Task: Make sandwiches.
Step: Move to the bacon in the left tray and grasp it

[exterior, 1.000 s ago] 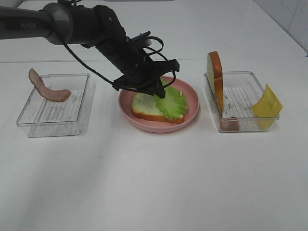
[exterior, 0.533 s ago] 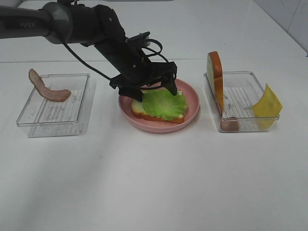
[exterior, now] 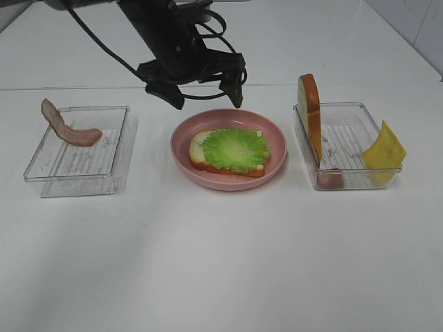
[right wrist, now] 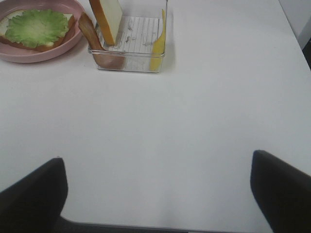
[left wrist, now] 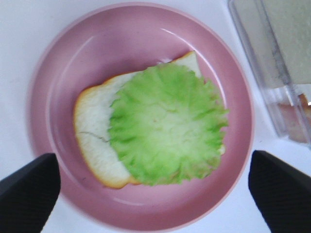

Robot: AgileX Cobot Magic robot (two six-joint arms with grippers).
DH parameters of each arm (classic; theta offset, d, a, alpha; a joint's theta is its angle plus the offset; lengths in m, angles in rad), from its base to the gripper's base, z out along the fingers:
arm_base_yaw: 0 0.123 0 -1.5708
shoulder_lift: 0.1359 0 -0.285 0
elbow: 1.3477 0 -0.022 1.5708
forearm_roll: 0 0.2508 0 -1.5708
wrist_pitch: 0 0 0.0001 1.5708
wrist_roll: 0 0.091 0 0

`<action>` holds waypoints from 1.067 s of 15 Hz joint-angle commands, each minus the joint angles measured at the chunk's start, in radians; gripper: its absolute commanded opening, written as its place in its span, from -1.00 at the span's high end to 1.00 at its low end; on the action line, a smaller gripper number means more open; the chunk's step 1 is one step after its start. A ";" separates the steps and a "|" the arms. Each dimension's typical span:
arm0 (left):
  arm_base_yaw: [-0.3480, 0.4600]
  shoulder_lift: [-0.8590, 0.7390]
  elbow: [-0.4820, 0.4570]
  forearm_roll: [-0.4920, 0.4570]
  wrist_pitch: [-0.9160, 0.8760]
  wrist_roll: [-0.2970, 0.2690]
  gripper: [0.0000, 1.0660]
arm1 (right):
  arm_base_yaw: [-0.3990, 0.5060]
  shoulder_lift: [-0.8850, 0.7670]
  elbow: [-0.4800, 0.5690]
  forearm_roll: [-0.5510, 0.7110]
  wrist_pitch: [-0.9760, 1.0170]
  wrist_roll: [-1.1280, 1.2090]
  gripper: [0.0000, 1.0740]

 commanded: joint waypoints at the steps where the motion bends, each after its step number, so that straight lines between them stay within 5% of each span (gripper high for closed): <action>1: 0.001 -0.014 -0.086 0.099 0.170 -0.023 -0.90 | -0.006 -0.030 0.002 0.000 -0.005 -0.007 -0.84; 3: 0.001 -0.030 -0.182 0.150 0.304 -0.017 -0.90 | -0.006 -0.030 0.002 0.000 -0.005 -0.007 -0.84; 7: 0.001 -0.077 -0.164 0.146 0.304 -0.015 -0.90 | -0.006 -0.030 0.002 0.000 -0.005 -0.007 -0.84; 16: 0.343 -0.280 0.166 0.146 0.303 0.066 -0.89 | -0.006 -0.030 0.002 0.000 -0.005 -0.007 -0.84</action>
